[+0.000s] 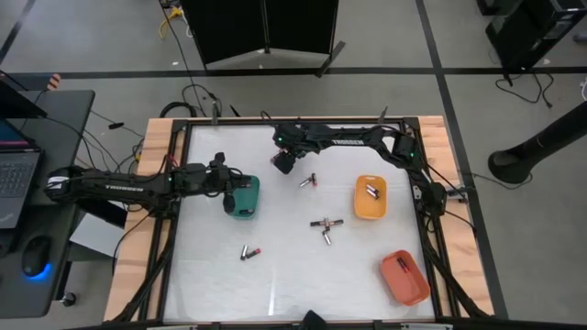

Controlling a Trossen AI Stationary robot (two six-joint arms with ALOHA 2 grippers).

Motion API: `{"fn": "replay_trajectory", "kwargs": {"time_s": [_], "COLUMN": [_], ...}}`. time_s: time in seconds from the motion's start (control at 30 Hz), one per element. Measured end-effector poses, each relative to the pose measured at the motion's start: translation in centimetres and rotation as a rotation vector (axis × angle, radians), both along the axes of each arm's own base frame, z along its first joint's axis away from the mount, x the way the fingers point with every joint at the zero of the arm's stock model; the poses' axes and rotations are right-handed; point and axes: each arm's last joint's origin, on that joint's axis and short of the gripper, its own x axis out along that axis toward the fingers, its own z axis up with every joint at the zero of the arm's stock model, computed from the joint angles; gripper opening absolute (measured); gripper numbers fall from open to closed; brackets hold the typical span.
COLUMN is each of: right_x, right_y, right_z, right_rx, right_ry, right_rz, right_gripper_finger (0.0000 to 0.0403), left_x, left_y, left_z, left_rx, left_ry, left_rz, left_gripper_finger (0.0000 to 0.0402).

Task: Sort batteries
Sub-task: Put the black and red battery into the orange bin

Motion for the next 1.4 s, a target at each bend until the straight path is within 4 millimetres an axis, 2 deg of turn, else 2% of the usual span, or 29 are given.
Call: {"fn": "replay_trajectory", "kwargs": {"time_s": [0.3,0.47,0.7,0.83,0.97,1.03,1.13,1.27,1.4], "right_x": [0.9,0.6,0.2,-0.3,-1.6,-2.1,-2.8,-4.0,-5.8], "right_y": [-1.0,-1.3,-1.3,-1.0,-0.2,0.4,1.1,1.9,3.4], "right_z": [4.3,4.3,3.8,4.1,6.3,7.4,7.3,6.4,4.8], "right_rx": [0.045,0.1,0.131,0.13,0.093,0.034,-0.006,-0.038,-0.06], "right_ry": [-0.058,-0.056,-0.023,0.053,0.159,0.196,0.237,0.22,0.154], "right_rz": [0.04,0.049,0.046,0.127,0.199,0.218,0.235,0.235,0.244], "right_gripper_finger": [0.0212,0.0191,0.0188,0.0183,0.0138,0.0097,0.0023,0.0014,0.0007], "left_x": [0.0,0.0,0.0,0.1,0.7,1.1,1.7,2.7,4.3], "left_y": [0.0,0.0,0.0,0.0,0.1,0.2,0.5,1.1,2.1], "left_z": [0.0,0.1,0.1,0.4,2.1,2.8,3.8,4.4,5.2], "left_rx": [0.0,0.001,0.003,0.01,0.053,0.069,0.095,0.105,0.103], "left_ry": [-0.003,-0.005,-0.008,-0.019,-0.008,0.019,0.074,0.17,0.264], "left_rz": [0.0,0.003,0.007,0.005,-0.035,-0.059,-0.073,-0.075,-0.114], "left_gripper_finger": [0.0007,0.0007,0.0007,0.0007,0.0007,0.0006,0.0006,0.0005,0.0005]}}
